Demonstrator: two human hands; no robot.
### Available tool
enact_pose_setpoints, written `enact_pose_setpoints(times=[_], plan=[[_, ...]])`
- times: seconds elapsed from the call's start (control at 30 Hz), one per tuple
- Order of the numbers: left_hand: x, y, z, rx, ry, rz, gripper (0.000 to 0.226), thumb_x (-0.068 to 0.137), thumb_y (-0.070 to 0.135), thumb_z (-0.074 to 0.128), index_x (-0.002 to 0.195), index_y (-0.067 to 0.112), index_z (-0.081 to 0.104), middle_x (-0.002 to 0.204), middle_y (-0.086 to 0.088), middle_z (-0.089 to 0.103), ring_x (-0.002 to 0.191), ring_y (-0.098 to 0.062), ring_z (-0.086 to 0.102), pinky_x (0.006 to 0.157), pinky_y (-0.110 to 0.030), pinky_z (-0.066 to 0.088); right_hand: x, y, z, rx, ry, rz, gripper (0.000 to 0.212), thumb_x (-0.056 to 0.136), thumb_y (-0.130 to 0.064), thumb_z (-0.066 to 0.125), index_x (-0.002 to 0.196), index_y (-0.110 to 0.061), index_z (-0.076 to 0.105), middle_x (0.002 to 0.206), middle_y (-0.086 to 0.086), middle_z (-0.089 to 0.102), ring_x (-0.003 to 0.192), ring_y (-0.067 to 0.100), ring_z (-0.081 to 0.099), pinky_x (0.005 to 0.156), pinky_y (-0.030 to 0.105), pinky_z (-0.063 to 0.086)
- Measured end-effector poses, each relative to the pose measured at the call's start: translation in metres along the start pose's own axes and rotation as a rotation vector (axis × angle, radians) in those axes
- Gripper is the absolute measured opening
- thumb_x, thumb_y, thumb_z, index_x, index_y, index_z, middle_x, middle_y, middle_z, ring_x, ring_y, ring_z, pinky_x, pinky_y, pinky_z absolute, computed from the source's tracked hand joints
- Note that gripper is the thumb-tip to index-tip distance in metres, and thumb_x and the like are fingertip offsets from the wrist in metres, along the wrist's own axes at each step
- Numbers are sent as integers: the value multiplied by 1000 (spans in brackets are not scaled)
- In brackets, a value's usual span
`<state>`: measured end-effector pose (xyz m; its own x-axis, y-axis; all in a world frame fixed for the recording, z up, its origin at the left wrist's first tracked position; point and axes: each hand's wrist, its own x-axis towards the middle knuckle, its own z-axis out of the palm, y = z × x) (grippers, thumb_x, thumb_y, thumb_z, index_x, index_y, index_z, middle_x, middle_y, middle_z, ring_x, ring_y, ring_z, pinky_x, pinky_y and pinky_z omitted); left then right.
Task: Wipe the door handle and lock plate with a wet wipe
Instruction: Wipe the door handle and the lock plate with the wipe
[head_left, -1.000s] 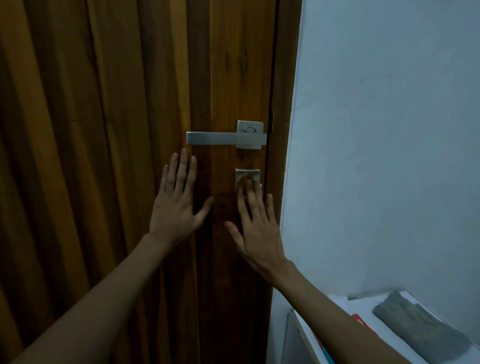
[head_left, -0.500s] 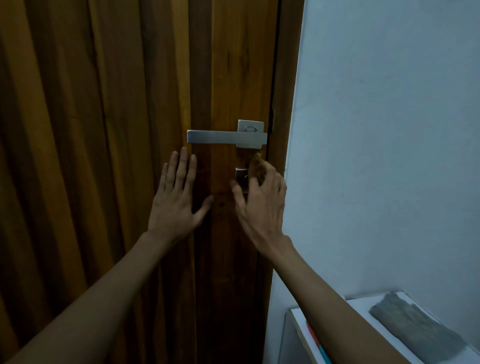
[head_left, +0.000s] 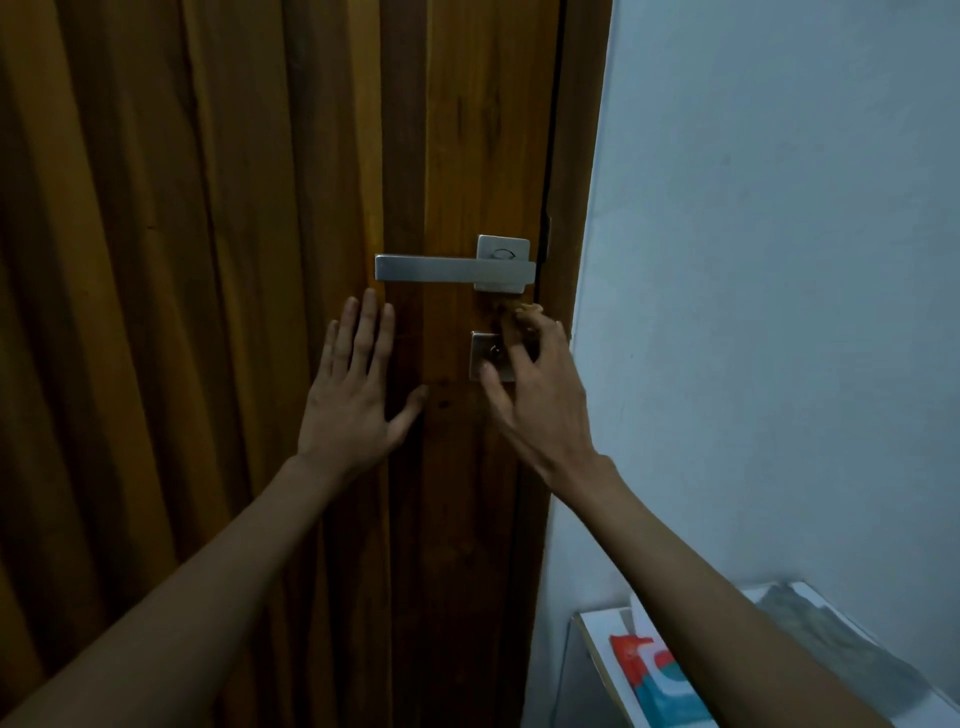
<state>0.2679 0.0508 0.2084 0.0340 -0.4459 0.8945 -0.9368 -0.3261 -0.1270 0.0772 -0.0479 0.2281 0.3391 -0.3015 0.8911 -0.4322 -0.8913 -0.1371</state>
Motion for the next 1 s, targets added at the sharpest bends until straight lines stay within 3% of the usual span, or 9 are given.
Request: enact_pose_setpoints(times=[0.13, 0.27, 0.5, 0.7, 0.83, 1.0], plan=[[0, 0, -1, -5, -13, 0, 89, 95, 63, 34, 157, 7, 3, 165, -12, -7, 153, -25, -10, 126, -41, -1, 0, -12, 3, 85, 22, 44, 50, 96, -36, 55, 137, -9, 50, 153, 12, 28, 141, 25, 35, 110, 41, 43], [-1, 0, 1, 6, -18, -2, 90, 95, 64, 33, 158, 8, 1, 165, -12, -8, 153, -25, -10, 126, -42, 0, -6, -22, 9, 71, 1, 42, 56, 96, -35, 55, 143, -8, 43, 148, 14, 37, 139, 26, 38, 109, 42, 44], [-2, -1, 0, 6, -21, 2, 90, 95, 63, 35, 158, 8, 1, 165, -13, -7, 153, -26, -9, 126, -44, 3, 3, -15, 2, -108, -103, -210, 60, 93, -28, 59, 144, -2, 40, 143, 19, 42, 134, 32, 41, 109, 45, 43], [-1, -1, 1, 15, -17, 0, 90, 95, 63, 34, 157, 8, 0, 165, -13, -8, 153, -26, -10, 126, -40, -2, -10, 1, -6, -9, -20, -80, 49, 94, -26, 59, 137, -6, 47, 140, 15, 42, 128, 29, 47, 95, 42, 54], [-1, -2, 1, 16, -2, 2, 89, 95, 63, 33, 157, 8, 1, 165, -13, -7, 153, -26, -9, 126, -41, -2, -13, -6, 0, 61, -23, -56, 54, 99, -31, 53, 145, -6, 39, 157, 11, 25, 140, 24, 38, 108, 37, 45], [0, -1, 2, 18, 13, 11, 89, 96, 64, 32, 157, 7, 3, 165, -15, -3, 153, -26, -9, 126, -43, 2, -12, -16, 5, 148, -26, 14, 66, 100, -34, 51, 154, -16, 19, 155, 12, 33, 140, 25, 39, 111, 35, 38]])
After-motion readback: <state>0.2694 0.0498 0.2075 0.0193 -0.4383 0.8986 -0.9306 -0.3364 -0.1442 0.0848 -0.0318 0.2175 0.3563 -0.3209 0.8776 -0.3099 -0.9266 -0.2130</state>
